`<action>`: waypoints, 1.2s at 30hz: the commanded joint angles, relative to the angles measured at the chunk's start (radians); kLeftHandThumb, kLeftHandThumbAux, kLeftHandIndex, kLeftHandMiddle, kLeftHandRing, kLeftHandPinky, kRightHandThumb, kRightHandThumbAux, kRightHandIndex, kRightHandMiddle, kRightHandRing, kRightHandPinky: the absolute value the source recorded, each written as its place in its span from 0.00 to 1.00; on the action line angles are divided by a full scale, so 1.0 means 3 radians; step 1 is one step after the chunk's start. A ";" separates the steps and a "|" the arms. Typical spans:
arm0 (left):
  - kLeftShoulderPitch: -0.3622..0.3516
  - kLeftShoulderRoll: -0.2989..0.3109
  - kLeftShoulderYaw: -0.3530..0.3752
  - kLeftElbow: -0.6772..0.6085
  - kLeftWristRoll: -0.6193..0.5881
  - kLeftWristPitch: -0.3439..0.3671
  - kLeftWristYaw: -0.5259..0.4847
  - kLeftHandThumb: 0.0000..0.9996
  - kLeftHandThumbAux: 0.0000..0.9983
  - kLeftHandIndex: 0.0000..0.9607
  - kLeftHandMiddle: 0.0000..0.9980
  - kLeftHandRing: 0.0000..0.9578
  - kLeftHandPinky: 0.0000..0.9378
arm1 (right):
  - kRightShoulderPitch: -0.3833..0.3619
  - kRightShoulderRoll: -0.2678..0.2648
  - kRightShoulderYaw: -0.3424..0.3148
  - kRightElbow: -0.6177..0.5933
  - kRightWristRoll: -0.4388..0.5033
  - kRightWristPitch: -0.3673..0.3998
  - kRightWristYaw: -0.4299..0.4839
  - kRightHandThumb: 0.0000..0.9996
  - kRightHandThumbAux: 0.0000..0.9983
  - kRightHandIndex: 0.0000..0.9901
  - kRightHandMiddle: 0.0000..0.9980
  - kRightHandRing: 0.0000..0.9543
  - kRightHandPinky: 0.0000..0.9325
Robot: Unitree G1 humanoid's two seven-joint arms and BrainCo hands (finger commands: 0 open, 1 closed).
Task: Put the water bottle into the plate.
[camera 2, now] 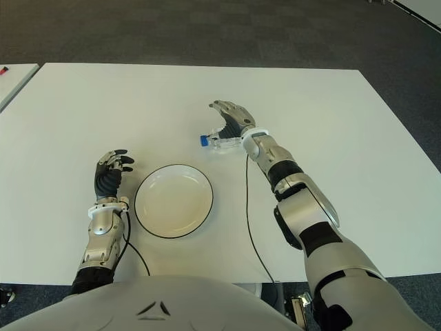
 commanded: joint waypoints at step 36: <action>0.0010 0.0021 0.0007 -0.0010 0.0057 0.0020 -0.0003 0.94 0.66 0.41 0.52 0.49 0.52 | 0.0241 0.0073 0.0018 0.0091 0.0074 -0.0016 -0.0172 0.08 0.55 0.00 0.03 0.07 0.13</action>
